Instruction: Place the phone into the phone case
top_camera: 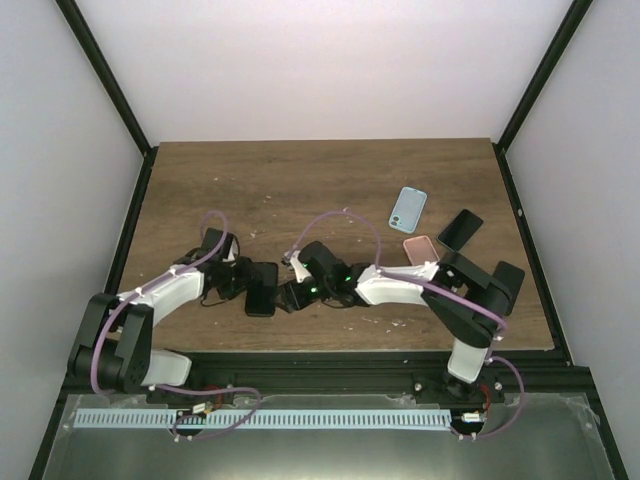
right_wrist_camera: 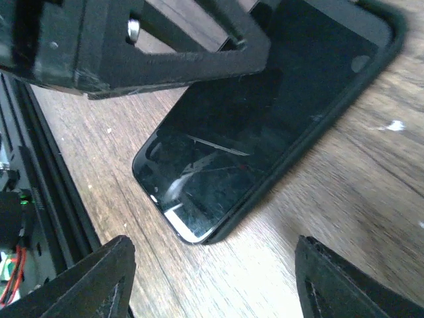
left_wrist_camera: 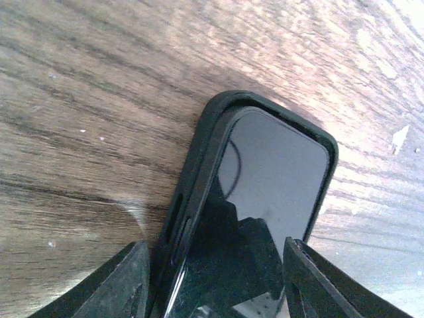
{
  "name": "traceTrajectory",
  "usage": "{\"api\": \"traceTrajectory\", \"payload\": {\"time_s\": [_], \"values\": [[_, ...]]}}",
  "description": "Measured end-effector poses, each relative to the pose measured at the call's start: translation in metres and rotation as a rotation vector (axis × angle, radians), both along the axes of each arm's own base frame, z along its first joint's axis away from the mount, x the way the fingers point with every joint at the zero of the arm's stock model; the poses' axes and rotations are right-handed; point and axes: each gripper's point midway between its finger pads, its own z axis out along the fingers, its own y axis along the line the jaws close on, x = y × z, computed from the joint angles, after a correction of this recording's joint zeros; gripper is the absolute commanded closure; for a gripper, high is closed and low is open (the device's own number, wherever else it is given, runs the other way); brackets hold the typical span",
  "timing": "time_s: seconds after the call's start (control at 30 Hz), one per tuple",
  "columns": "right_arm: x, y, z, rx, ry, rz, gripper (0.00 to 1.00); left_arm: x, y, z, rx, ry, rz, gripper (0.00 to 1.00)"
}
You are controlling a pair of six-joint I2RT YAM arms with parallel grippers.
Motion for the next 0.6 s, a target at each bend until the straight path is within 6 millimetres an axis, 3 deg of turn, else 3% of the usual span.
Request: {"api": "traceTrajectory", "payload": {"time_s": [0.13, 0.3, 0.6], "values": [[-0.008, 0.015, -0.015, -0.058, -0.040, 0.028, 0.26, 0.001, -0.001, 0.006, -0.011, 0.004, -0.008, 0.38], [-0.016, 0.018, -0.035, -0.122, -0.060, 0.045, 0.18, -0.002, 0.008, 0.013, -0.009, 0.003, 0.002, 0.38], [-0.013, 0.038, -0.037, -0.135, -0.128, 0.064, 0.21, -0.010, 0.011, 0.010, 0.009, 0.021, -0.037, 0.40]]}}
